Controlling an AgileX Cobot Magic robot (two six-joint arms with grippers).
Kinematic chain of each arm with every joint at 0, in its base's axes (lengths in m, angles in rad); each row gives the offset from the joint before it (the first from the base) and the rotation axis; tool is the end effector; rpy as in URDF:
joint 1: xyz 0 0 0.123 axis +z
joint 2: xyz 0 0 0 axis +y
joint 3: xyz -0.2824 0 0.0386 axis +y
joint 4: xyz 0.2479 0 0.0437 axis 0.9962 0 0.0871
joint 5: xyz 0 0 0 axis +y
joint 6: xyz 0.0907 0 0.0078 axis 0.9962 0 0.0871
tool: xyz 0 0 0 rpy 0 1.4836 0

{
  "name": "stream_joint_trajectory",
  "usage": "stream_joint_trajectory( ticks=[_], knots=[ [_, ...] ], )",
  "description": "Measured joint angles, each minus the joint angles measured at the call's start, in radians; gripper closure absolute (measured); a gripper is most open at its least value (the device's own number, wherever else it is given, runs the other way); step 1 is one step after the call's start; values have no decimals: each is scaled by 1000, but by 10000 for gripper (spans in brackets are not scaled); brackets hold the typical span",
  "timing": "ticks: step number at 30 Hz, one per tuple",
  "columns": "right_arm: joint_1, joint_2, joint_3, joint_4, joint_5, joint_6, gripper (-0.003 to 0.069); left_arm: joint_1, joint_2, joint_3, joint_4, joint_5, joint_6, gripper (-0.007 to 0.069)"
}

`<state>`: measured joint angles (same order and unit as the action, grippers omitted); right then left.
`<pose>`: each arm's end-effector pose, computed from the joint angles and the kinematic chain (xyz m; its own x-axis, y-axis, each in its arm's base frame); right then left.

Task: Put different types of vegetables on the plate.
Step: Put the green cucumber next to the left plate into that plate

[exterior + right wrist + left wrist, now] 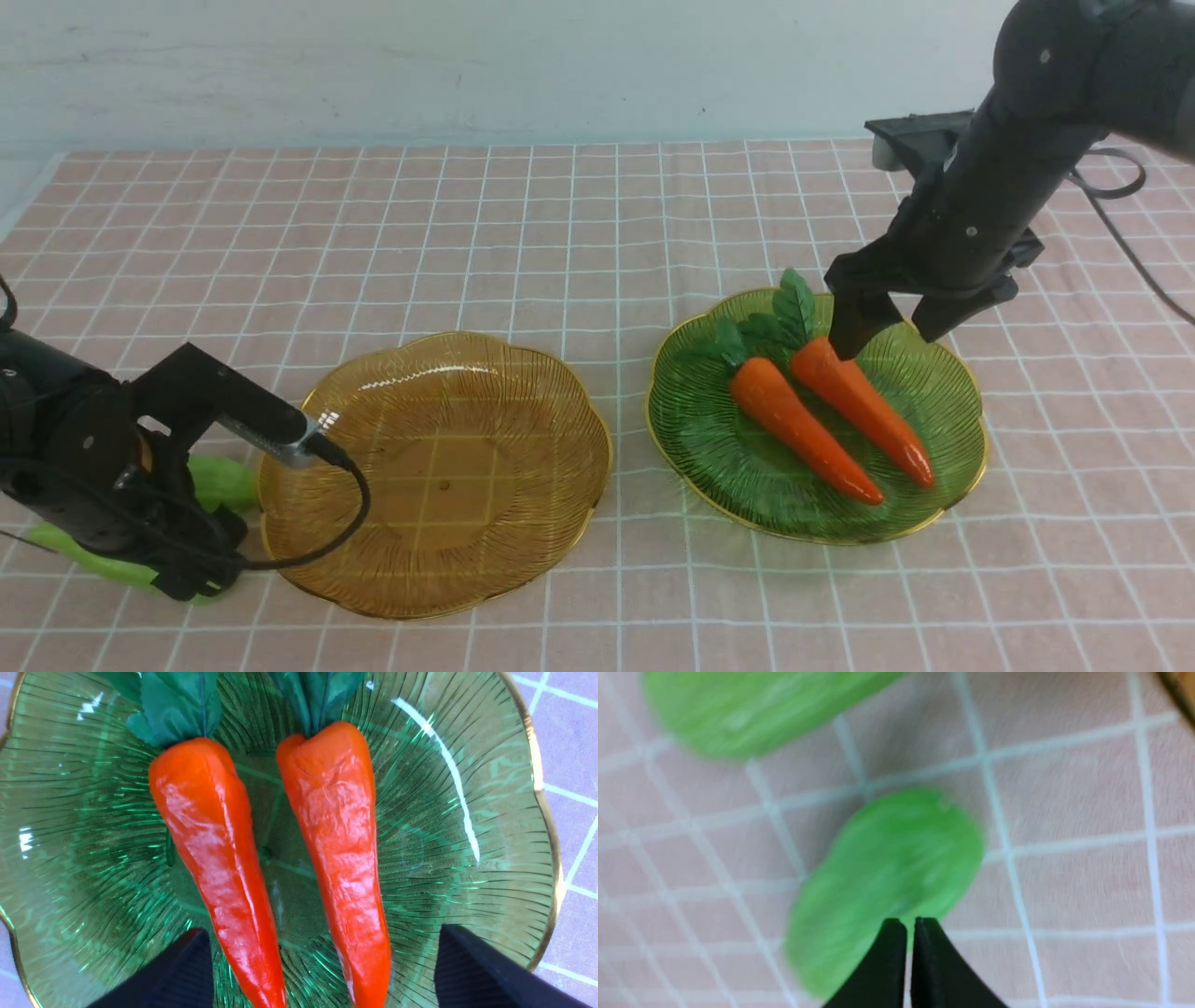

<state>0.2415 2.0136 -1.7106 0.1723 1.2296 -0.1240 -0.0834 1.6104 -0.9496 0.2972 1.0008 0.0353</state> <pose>0.4014 0.1140 0.2403 -0.9438 -0.2993 -0.1400 -0.3192 0.9355 0.1513 0.2746 -0.0004 0.1978 -0.9616 0.2727 0.0321 0.2721 0.9306 0.2450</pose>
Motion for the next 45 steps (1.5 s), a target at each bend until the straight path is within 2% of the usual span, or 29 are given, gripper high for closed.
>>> stream_joint_trajectory(
  ticks=[4, 7, 9, 10, 16, 19, 25, 33, 36, 39, 42, 45],
  knots=[
    [0, 0, 0, 0, 0, 0, 79, 4, -20, -72, -9, 102, -89, 615],
    [0, 0, 0, 0, 0, 0, 79, 4, -30, -93, 4, 126, -173, 540],
    [0, 0, 0, 0, 0, 0, 79, 4, -29, -93, 8, 149, -190, 461],
    [0, 0, 0, 0, 0, 0, 79, 4, -29, -93, 6, 170, -189, 382],
    [0, 0, 0, 0, 0, 0, 79, 4, -28, -93, -29, 144, -57, 53],
    [0, 0, 0, 5, 0, 0, 79, 4, -3, -93, -57, 112, -35, 4],
    [0, 0, 0, 23, 0, 0, 79, 4, 140, -93, -40, 112, -35, 39],
    [0, 0, 0, 26, 0, 0, 79, 4, 243, -93, 82, 88, -166, 74],
    [0, 0, 0, 26, 0, 0, 79, 4, 257, -93, 83, 87, -189, 134],
    [0, 0, 0, 26, 0, 0, 79, 4, 262, -97, 87, 92, -204, 239],
    [0, 0, 0, 27, 0, 0, 79, 4, 261, -102, 87, 113, -210, 300],
    [0, 0, 0, 27, 0, 0, 79, 4, 235, -132, 84, 168, -210, 321]
  ],
)
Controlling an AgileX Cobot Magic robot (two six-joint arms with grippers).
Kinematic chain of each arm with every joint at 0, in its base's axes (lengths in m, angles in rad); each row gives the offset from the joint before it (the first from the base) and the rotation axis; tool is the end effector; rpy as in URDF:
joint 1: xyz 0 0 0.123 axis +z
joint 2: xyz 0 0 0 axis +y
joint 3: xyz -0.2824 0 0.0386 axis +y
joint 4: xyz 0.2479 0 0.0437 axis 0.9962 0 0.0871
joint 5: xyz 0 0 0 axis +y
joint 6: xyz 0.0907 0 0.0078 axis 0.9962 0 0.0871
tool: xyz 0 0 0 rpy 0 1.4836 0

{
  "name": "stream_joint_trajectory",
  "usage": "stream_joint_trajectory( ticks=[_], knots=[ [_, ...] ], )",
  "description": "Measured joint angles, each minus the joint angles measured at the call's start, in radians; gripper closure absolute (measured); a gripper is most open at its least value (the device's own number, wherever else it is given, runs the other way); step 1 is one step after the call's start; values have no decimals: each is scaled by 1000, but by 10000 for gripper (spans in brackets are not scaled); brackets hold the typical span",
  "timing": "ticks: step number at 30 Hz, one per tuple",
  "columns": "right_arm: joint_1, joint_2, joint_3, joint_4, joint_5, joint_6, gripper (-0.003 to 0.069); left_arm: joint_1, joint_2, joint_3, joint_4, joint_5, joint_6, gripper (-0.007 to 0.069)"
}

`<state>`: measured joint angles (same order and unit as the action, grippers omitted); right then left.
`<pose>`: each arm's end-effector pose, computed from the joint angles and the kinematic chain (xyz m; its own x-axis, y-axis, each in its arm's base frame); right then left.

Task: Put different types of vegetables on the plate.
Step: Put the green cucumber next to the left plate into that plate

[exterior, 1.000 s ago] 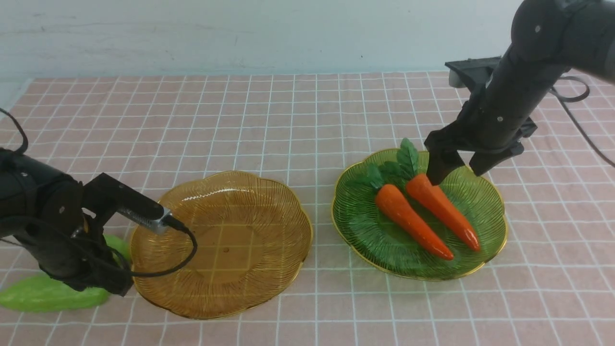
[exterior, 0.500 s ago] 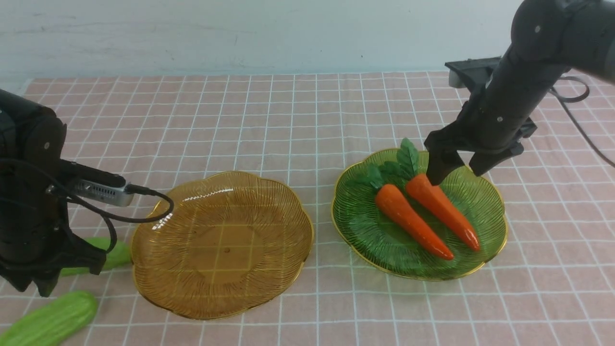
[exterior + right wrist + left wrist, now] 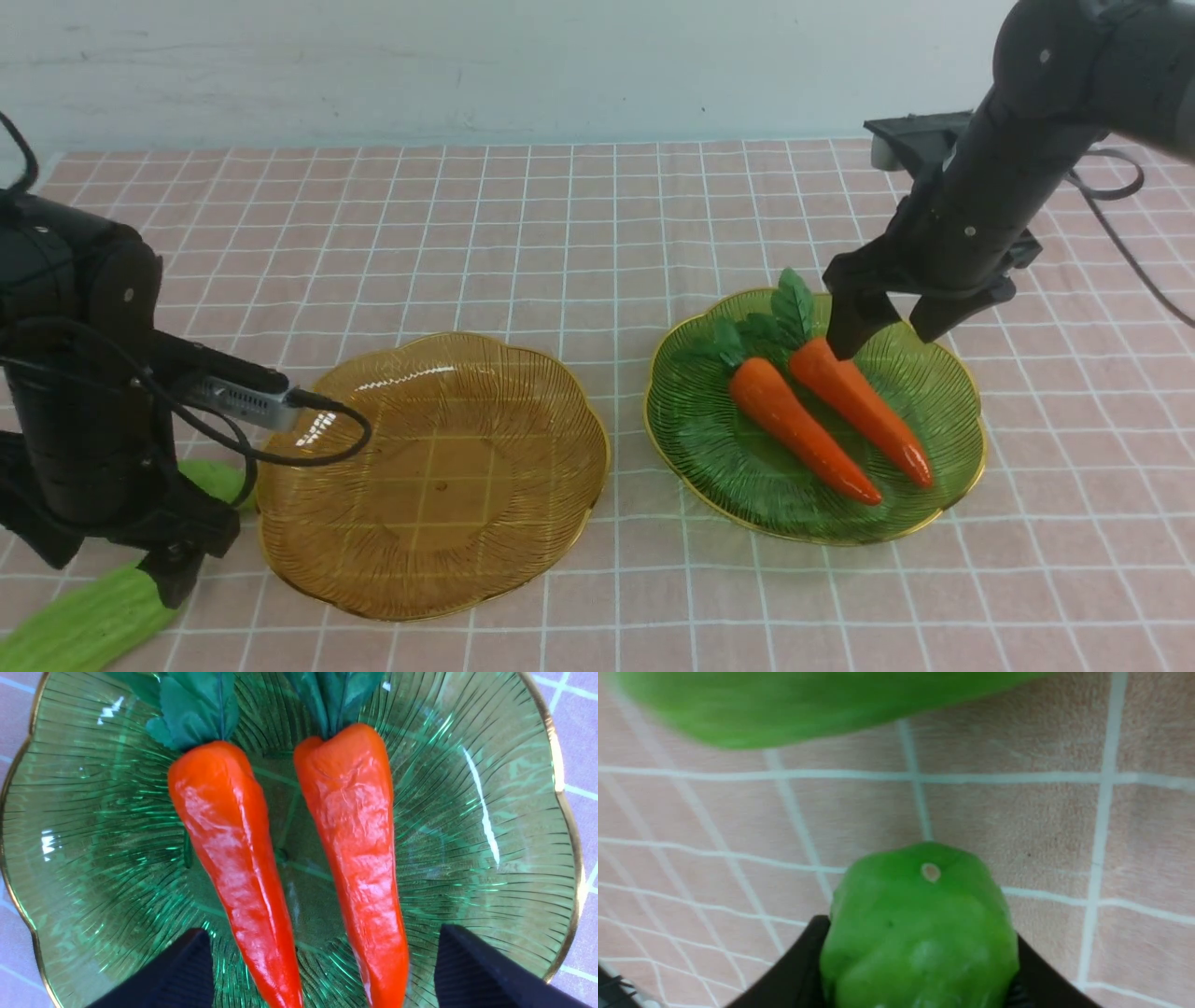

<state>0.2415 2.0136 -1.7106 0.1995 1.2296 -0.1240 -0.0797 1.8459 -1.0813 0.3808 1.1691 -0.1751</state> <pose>0.4010 0.1163 0.2407 -0.9464 -0.2902 -0.1416 -0.3127 0.9331 0.1774 0.3034 0.0070 0.1613 -0.9692 0.0587 0.2391 0.1394 0.9313 0.3364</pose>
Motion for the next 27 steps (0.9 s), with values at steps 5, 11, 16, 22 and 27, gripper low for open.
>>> stream_joint_trajectory(
  ticks=[5, 11, 16, 22, 27],
  knots=[
    [0, -6, 0, 0, 0, 0, 91, 0, -98, -109, -60, 18, -1, 325],
    [0, -78, 18, 13, 0, -7, 190, 0, -220, -246, -336, 23, -7, 325],
    [0, -231, 119, 20, 0, -12, 372, -7, -210, -255, -537, -51, -7, 320],
    [0, -434, 327, 22, 6, -19, 604, -63, -93, -255, -686, -177, -4, 241],
    [0, -536, 452, 9, 14, -35, 663, -88, -39, -255, -728, -222, 20, 137]
  ],
)
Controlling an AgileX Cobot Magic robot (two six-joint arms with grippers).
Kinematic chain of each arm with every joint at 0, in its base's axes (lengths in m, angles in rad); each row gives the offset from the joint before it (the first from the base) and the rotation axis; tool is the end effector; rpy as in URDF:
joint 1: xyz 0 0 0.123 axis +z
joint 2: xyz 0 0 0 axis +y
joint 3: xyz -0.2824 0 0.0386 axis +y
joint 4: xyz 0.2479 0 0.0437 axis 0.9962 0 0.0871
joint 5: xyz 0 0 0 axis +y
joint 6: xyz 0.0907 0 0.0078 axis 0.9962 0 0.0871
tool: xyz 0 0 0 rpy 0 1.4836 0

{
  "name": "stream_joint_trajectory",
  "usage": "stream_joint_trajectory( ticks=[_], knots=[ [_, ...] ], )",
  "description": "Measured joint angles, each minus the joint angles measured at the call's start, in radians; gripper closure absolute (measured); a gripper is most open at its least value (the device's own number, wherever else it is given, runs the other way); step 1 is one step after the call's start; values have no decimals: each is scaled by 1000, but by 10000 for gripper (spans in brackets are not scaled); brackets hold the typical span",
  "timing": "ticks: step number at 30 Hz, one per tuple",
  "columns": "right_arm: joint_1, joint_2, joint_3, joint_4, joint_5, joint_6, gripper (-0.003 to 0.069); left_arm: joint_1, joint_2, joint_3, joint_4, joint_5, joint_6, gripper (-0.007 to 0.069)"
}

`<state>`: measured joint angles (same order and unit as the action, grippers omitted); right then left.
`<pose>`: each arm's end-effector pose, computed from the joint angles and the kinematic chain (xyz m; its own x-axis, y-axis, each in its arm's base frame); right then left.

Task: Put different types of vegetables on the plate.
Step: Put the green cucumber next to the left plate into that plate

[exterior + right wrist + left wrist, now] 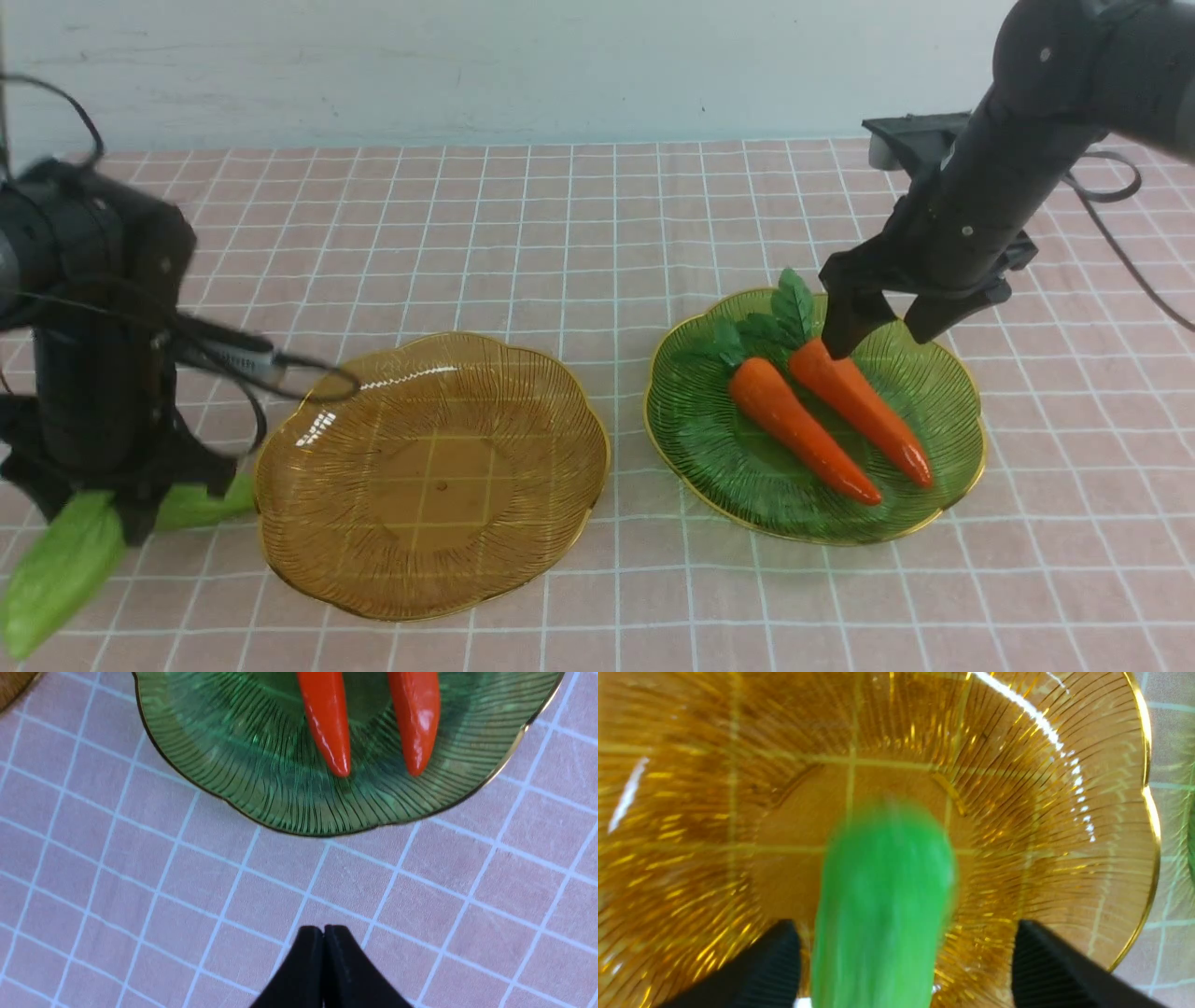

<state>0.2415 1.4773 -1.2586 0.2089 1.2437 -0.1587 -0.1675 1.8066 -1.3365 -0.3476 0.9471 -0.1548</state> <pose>0.2689 0.0847 0.3092 -0.9226 -0.3187 -0.2176 -0.3579 0.9175 0.1734 0.3582 -0.0861 0.2309 -0.9710 -0.1822 -0.1549 -0.1199 0.9313 -0.3440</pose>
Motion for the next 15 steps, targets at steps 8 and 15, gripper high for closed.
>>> stream_joint_trajectory(
  ticks=[8, 15],
  knots=[
    [0, -56, 107, -11, 0, -30, 674, 27, -2, -81, 8, 44, 111, -34],
    [0, -56, 111, -11, 0, -30, 674, 85, -54, -196, 262, 251, 340, 207]
  ],
)
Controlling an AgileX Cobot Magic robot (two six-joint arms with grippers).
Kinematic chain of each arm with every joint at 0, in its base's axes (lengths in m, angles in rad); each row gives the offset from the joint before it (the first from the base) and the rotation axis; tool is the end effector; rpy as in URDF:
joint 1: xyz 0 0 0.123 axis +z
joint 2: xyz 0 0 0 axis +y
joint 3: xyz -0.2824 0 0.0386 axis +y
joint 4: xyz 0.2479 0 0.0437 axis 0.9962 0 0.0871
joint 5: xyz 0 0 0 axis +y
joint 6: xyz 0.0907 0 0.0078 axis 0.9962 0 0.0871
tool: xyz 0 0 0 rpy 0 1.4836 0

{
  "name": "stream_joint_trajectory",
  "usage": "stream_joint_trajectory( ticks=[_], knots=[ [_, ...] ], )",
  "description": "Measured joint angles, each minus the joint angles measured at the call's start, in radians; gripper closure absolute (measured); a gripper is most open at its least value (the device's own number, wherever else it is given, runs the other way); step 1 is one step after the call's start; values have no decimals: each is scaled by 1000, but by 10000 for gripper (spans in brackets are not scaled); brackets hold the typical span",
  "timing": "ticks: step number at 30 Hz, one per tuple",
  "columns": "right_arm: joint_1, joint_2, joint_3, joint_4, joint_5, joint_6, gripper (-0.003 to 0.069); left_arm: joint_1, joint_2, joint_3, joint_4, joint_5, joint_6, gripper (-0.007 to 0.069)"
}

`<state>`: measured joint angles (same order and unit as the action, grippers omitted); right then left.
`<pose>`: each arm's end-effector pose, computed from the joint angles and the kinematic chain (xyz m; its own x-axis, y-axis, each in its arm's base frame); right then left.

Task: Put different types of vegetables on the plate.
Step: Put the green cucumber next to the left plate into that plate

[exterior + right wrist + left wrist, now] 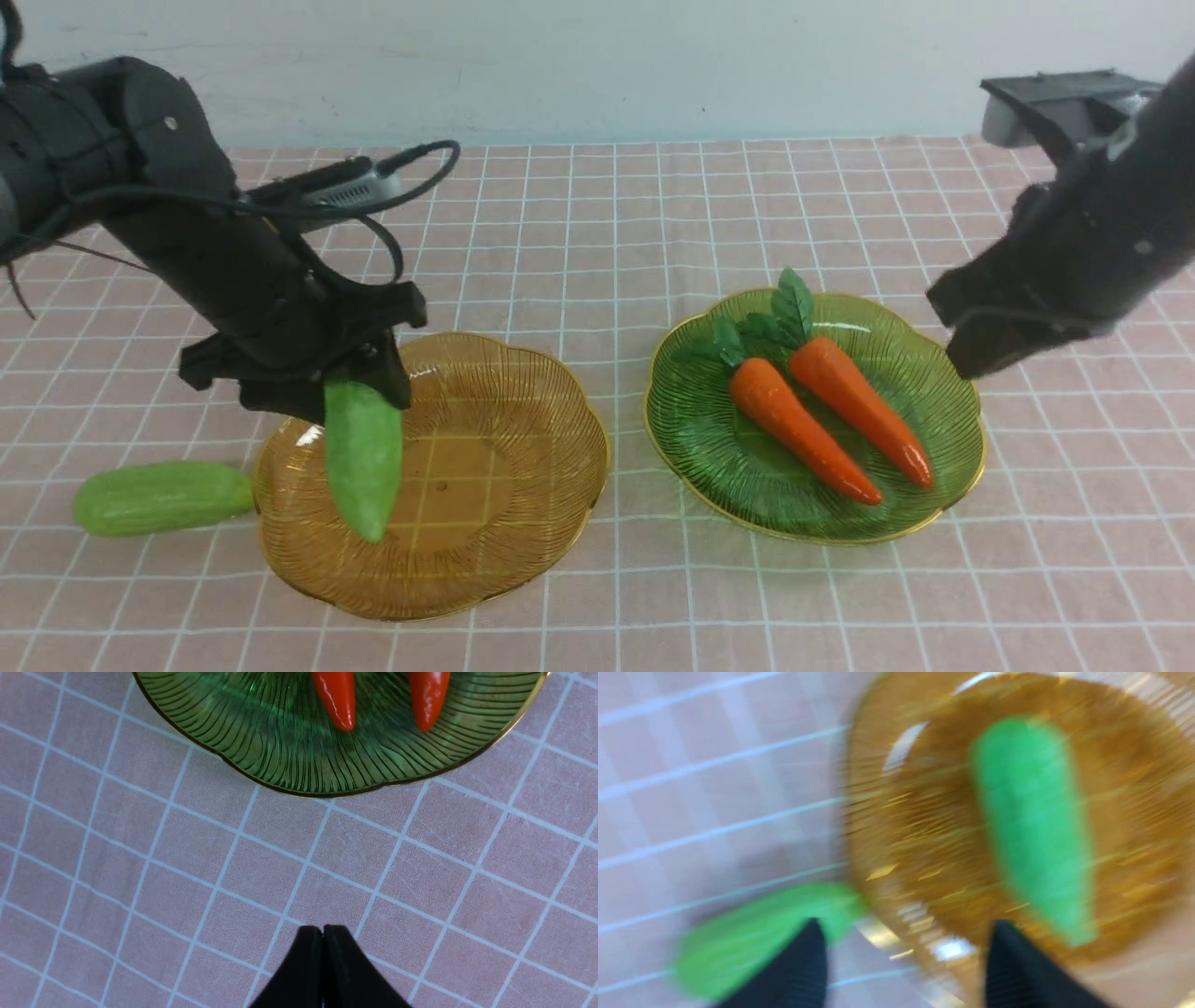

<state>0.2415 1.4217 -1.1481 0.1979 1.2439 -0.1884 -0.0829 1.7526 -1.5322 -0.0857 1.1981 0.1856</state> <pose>0.2481 0.0786 0.2946 -0.9208 -0.3521 -0.1677 -0.3783 0.9109 0.1647 0.3601 -0.0372 0.2941 -0.9407 0.2319 -0.2475 0.2490 0.9677 -0.0398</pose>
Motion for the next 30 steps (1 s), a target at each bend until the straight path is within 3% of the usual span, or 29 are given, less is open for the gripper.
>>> stream_joint_trajectory(
  ticks=[1, 5, 8, 10, 12, 16, 17, 20, 23, 27, 30],
  knots=[
    [0, 0, 0, 1, 0, 0, 674, 5, -1, 2, 15, 4, 26, 241],
    [0, 0, 0, 9, 0, 0, 674, 26, -1, 71, 72, 13, 134, 547],
    [0, 0, 0, 14, 0, 0, 674, 26, 0, 143, 92, 23, 202, 613],
    [0, 0, 0, 21, 0, -1, 674, 26, 7, 172, 153, 24, 223, 613],
    [0, 0, 0, 30, 0, -1, 674, 26, 19, 175, 216, 24, 226, 575],
    [0, 0, 0, 42, -1, -2, 674, 34, 71, 175, 277, 10, 227, 419],
    [0, 0, 0, 42, -1, -2, 674, 35, 91, 175, 281, -3, 227, 366],
    [0, 0, 0, 43, -1, -4, 674, 36, 179, 175, 285, -47, 227, 116],
    [0, 0, 0, 46, -1, -4, 674, 34, 212, 173, 327, -79, 228, -21],
    [0, 0, 0, 46, -1, -4, 674, 34, 264, 168, 411, -87, 226, -38],
    [0, 0, 0, 49, -2, -4, 674, 34, 293, 172, 436, -73, 181, 50]
  ],
)
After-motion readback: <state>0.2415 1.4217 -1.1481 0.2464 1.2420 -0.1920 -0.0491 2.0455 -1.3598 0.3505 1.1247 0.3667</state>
